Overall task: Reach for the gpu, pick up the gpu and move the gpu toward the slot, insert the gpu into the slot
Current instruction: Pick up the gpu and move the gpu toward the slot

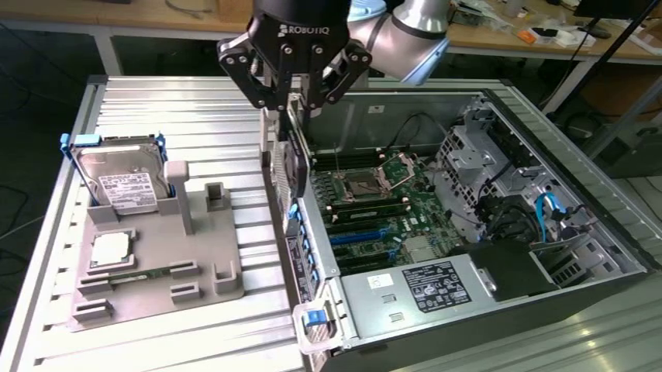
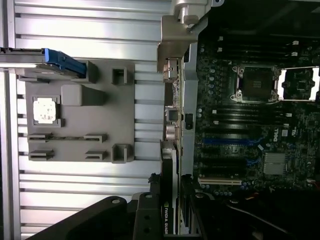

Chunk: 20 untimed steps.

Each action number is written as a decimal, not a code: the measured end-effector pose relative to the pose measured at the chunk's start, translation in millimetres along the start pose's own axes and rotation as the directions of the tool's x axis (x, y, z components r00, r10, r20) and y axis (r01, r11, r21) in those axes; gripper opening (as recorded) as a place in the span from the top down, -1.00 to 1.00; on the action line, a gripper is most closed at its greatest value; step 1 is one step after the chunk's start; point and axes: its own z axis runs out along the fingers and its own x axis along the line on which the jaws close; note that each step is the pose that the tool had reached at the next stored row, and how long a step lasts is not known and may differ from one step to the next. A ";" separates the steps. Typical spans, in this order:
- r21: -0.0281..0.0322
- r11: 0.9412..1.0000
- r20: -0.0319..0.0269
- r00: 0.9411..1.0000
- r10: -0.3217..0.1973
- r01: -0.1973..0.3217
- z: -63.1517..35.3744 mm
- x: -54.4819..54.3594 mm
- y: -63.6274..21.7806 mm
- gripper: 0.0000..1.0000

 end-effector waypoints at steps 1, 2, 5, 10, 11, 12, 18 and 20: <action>0.000 1.000 0.000 1.000 0.000 0.000 0.1 -2.8 -0.1 0.46; 0.000 1.000 0.000 1.000 0.000 0.000 0.2 -5.2 -0.2 0.46; 0.000 1.000 0.000 1.000 0.000 0.000 0.6 -12.8 -0.6 0.46; 0.000 1.000 0.000 1.000 0.000 0.000 1.2 -24.2 -1.1 0.46; 0.000 1.000 0.000 1.000 0.000 0.000 1.3 -26.3 -1.1 0.46; 0.000 1.000 0.000 1.000 0.000 0.000 1.4 -28.3 -1.2 0.46; 0.000 1.000 0.000 1.000 0.000 0.000 2.0 -41.0 -1.8 0.46; 0.000 1.000 0.000 1.000 0.000 0.000 2.1 -45.6 -2.0 0.46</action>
